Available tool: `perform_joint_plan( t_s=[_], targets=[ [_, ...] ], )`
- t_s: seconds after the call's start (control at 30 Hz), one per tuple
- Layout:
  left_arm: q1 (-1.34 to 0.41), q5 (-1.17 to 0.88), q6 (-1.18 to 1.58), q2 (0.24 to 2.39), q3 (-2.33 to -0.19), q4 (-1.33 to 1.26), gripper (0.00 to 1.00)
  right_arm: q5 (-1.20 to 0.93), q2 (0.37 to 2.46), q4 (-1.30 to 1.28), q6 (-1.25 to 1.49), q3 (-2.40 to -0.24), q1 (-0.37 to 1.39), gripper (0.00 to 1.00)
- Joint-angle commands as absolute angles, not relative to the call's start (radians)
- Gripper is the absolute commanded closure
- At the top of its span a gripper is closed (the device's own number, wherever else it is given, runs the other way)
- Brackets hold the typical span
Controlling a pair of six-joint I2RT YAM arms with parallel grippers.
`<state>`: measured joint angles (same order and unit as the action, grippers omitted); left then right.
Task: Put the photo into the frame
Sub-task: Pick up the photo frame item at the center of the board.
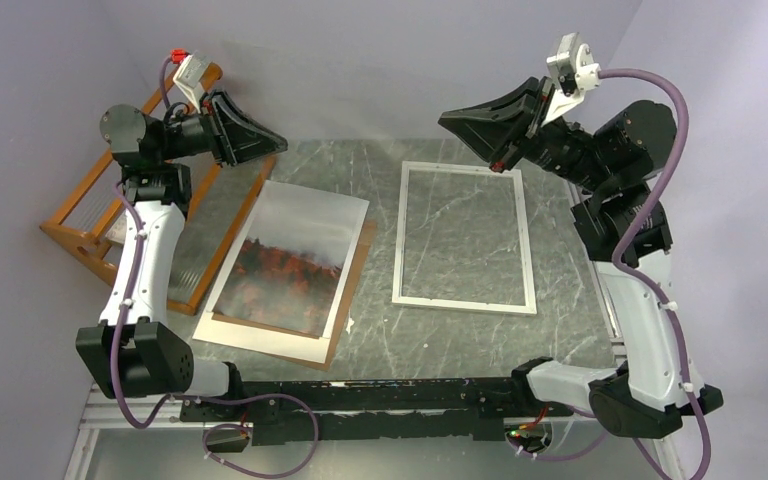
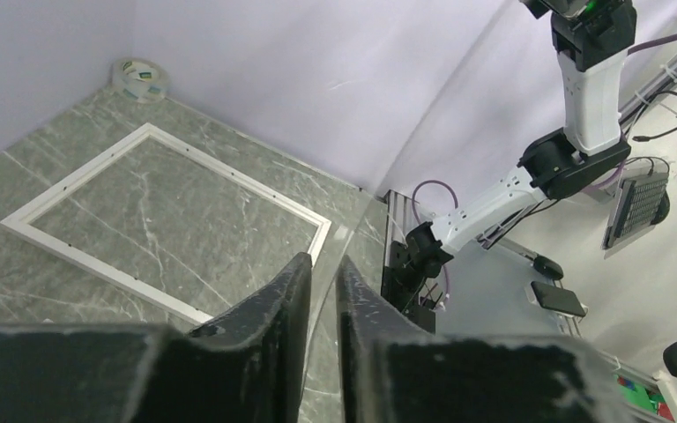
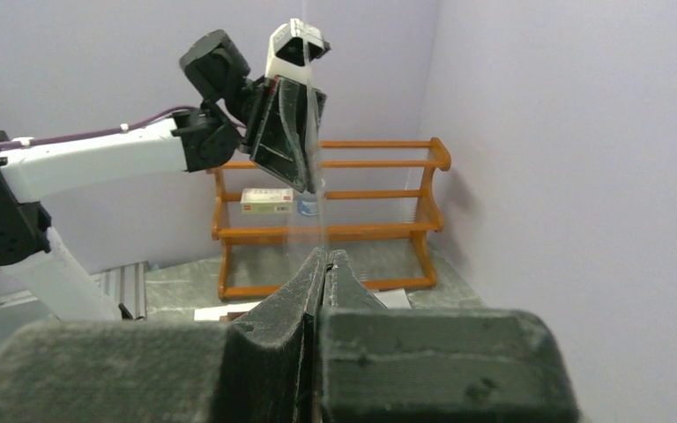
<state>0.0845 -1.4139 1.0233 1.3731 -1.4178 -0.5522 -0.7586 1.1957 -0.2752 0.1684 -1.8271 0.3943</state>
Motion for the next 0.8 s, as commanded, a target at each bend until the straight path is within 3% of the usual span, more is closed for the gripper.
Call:
perform_joint_plan(
  t_s=[0.0,0.07,0.13,0.17,0.27,0.33,0.4,0.5,0.77],
  targets=[
    [0.081,-1.438,1.080,1.378,-1.449,-0.635,0.85,-0.714,1.180,-0.185,0.197,-1.803,0.383,1.00],
    [0.083,-1.421,1.105,1.385,-1.459,-0.645,0.96,-0.701,1.178,-0.184,0.200,-1.785,0.379,1.00],
    [0.084,-1.409,1.122,1.386,-1.472,-0.656,0.97,-0.674,1.168,-0.171,0.223,-1.756,0.371,0.97],
    [0.086,-1.401,1.134,1.384,-1.478,-0.670,0.97,-0.665,1.163,-0.151,0.241,-1.722,0.364,0.92],
    [0.087,-1.380,1.189,1.386,-1.500,-0.746,0.97,-0.660,1.160,-0.099,0.300,-1.660,0.345,0.48],
    [0.090,-1.364,1.209,1.387,-1.516,-0.758,0.98,-0.667,1.156,-0.056,0.333,-1.612,0.330,0.29],
    [0.090,-1.343,1.219,1.388,-1.530,-0.746,0.97,-0.686,1.150,0.029,0.377,-1.540,0.314,0.17],
    [0.091,-1.313,1.226,1.392,-1.552,-0.707,0.97,-0.726,1.155,0.205,0.474,-1.417,0.282,0.09],
    [0.091,-1.260,1.314,1.389,-1.594,-0.738,0.98,-0.834,1.261,0.667,0.849,-1.263,0.216,0.06]
  ],
)
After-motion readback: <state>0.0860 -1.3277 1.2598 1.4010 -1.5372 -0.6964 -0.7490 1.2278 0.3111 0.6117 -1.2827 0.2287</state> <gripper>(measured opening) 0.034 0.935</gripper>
